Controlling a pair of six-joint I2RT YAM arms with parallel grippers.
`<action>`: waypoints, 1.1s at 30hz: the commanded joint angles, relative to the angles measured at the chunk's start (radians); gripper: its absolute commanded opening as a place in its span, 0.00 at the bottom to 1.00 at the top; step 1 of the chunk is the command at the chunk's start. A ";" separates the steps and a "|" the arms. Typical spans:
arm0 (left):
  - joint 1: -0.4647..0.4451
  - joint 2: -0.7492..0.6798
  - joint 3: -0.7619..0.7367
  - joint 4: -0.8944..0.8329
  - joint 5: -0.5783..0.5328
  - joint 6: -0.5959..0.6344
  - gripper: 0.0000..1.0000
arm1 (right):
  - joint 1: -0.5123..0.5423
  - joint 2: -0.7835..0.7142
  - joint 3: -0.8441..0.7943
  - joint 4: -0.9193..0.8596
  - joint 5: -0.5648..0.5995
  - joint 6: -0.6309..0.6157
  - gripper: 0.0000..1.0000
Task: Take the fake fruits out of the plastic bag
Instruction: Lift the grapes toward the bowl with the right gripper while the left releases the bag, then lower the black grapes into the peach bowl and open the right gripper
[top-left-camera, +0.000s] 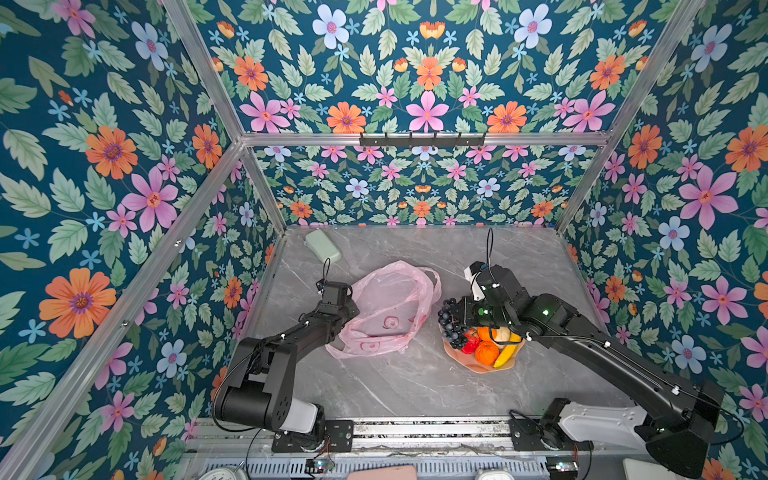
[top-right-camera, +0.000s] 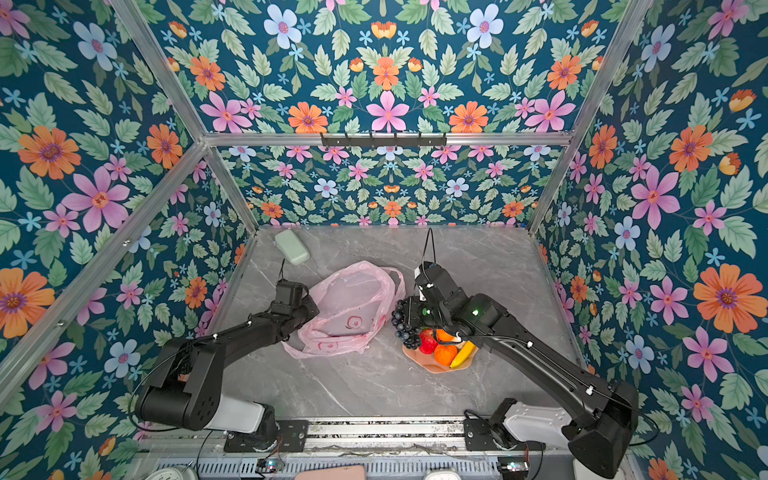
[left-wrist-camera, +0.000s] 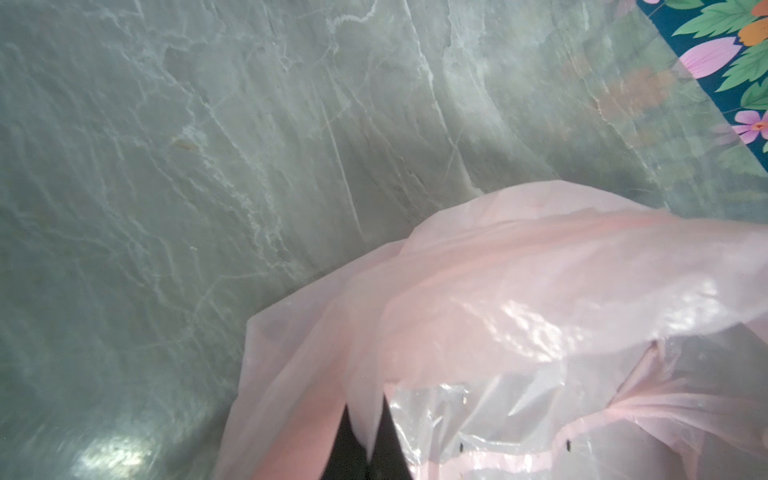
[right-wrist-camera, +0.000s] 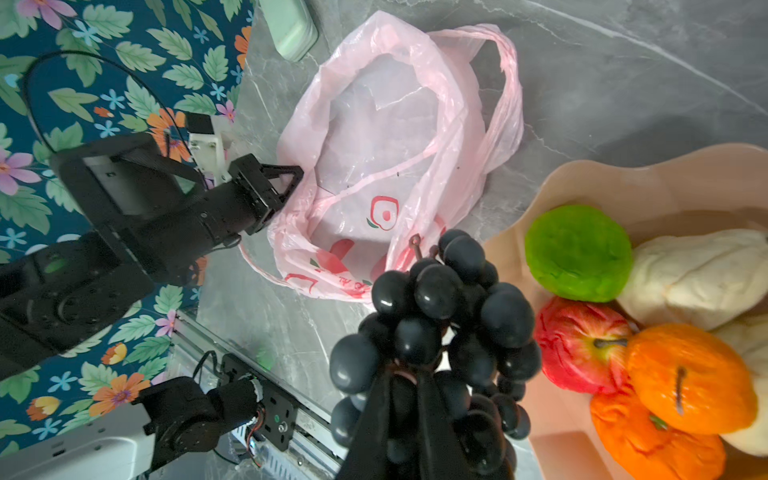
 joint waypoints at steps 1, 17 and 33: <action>0.001 -0.010 0.004 -0.024 -0.005 0.019 0.00 | 0.000 -0.018 -0.019 -0.004 0.020 -0.037 0.12; 0.001 -0.034 -0.017 -0.042 -0.013 0.019 0.00 | -0.001 -0.037 -0.112 -0.011 0.012 -0.165 0.12; 0.001 -0.018 -0.018 -0.037 -0.008 0.021 0.00 | -0.004 -0.002 -0.123 -0.078 0.059 -0.288 0.12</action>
